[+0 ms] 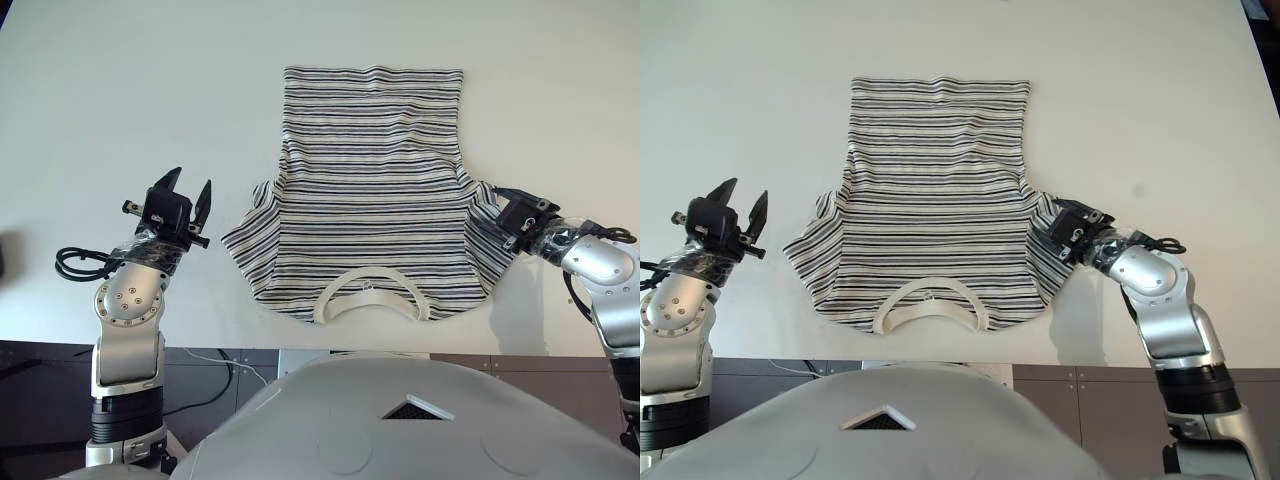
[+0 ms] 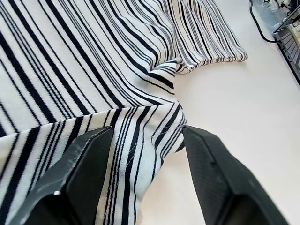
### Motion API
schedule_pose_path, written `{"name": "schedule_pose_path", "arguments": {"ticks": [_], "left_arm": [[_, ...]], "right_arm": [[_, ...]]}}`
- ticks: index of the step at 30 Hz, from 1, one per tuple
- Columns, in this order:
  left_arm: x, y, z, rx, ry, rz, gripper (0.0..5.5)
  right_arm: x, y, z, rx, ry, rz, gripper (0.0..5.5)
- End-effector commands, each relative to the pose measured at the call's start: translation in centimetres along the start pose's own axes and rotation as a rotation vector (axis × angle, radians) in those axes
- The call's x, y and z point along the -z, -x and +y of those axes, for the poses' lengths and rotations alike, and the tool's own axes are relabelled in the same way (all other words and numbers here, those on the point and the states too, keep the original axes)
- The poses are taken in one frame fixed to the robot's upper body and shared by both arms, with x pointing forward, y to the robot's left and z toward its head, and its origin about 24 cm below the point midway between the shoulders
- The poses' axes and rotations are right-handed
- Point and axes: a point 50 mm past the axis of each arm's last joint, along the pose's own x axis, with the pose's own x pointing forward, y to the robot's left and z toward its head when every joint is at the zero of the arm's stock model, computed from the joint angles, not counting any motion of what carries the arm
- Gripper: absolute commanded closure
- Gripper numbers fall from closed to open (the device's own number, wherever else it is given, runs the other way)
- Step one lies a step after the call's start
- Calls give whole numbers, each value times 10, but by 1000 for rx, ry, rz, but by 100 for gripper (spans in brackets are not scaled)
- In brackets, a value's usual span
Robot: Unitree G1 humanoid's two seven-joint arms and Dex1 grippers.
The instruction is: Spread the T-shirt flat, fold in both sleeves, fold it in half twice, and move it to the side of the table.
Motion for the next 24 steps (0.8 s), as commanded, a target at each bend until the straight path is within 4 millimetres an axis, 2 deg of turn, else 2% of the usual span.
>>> {"name": "schedule_pose_path", "arguments": {"ticks": [1, 3, 6, 8, 12, 13, 16, 18, 19, 22, 24], "left_arm": [[15, 18, -12, 22, -143, 21, 342], [16, 25, -12, 77, -262, -8, 342], [18, 35, -7, 152, -499, -56, 342], [22, 42, -11, 247, -677, -93, 342], [35, 46, -13, 481, -895, -135, 342], [39, 43, -10, 516, -916, -123, 342], [43, 34, -4, 575, -917, -96, 297], [44, 26, -7, 605, -944, -106, 264], [44, 24, -10, 636, -949, -112, 264], [49, 27, -16, 715, -977, -117, 264], [55, 36, -21, 764, -986, -113, 264]], "right_arm": [[15, 2, 14, -14, -45, 54, 278], [4, 5, 15, 14, -66, 2, 278], [-30, 21, -1, 178, -99, -161, 278], [-52, 29, -10, 281, -99, -248, 278], [-86, 23, -11, 362, -93, -359, 278], [-91, 20, -11, 374, -101, -373, 278], [-94, 13, -5, 396, -127, -372, 275], [-95, 8, 0, 396, -137, -371, 275], [-96, 6, 2, 396, -142, -375, 275], [-99, 2, 3, 402, -155, -383, 275], [-98, 2, 4, 404, -159, -382, 275]]}}
